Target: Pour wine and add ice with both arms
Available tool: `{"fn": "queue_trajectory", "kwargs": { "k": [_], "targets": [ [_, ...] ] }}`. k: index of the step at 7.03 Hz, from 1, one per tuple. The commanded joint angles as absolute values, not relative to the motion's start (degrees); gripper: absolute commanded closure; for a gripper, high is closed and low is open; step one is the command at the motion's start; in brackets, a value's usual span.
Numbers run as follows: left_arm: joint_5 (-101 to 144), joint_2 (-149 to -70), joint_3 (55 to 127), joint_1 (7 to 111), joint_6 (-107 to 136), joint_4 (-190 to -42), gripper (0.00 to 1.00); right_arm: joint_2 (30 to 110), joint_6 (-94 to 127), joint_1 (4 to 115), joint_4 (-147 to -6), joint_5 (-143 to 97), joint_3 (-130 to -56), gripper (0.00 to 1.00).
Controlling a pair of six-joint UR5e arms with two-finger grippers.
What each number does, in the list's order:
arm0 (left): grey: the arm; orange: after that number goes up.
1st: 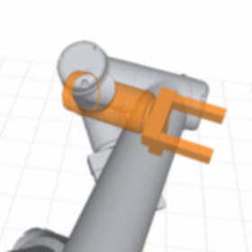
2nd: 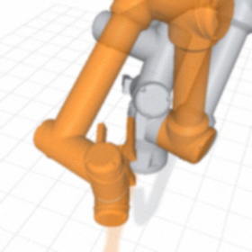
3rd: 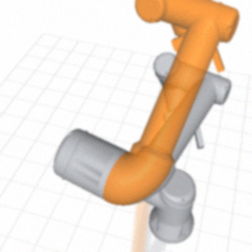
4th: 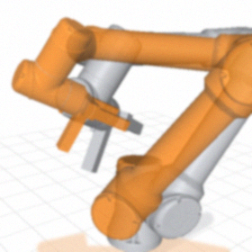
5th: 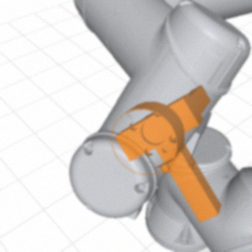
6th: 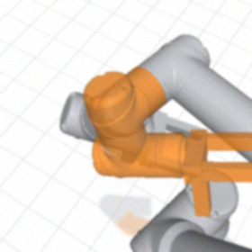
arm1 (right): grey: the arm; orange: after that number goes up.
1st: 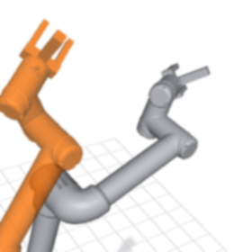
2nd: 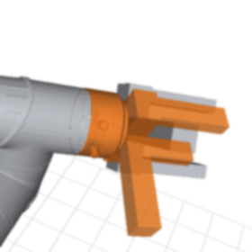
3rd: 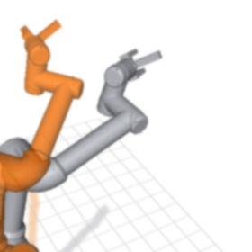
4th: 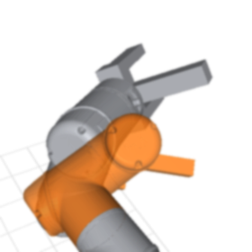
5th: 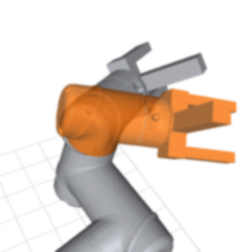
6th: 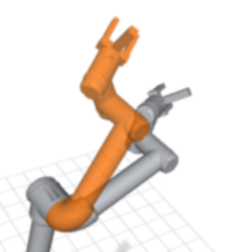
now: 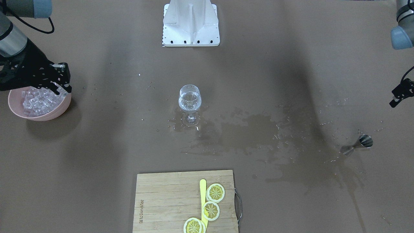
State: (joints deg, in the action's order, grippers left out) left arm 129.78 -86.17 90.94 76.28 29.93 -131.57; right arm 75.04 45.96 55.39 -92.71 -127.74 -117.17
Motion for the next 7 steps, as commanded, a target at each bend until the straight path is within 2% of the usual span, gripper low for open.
{"fn": "queue_trajectory", "kwargs": {
  "k": [1, 3, 4, 7],
  "targets": [
    [129.7, -83.5, 90.4, 76.4, 29.9, -134.6, 0.01, 60.6, 60.3, 46.4, -99.7, -122.6, -116.8, 1.0],
    [129.6, -83.3, 88.7, 76.6, 30.0, -134.5, 0.01, 47.2, 69.8, 40.3, -99.7, -116.6, -107.2, 1.0],
    [129.6, -83.6, 87.6, 76.7, 30.0, -134.6, 0.01, 43.5, 70.8, 39.4, -99.5, -116.2, -103.6, 1.0],
    [128.7, -83.8, 86.8, 76.7, 30.1, -134.6, 0.01, 38.6, 71.9, 37.7, -99.2, -114.1, -98.6, 1.0]
  ]
}}
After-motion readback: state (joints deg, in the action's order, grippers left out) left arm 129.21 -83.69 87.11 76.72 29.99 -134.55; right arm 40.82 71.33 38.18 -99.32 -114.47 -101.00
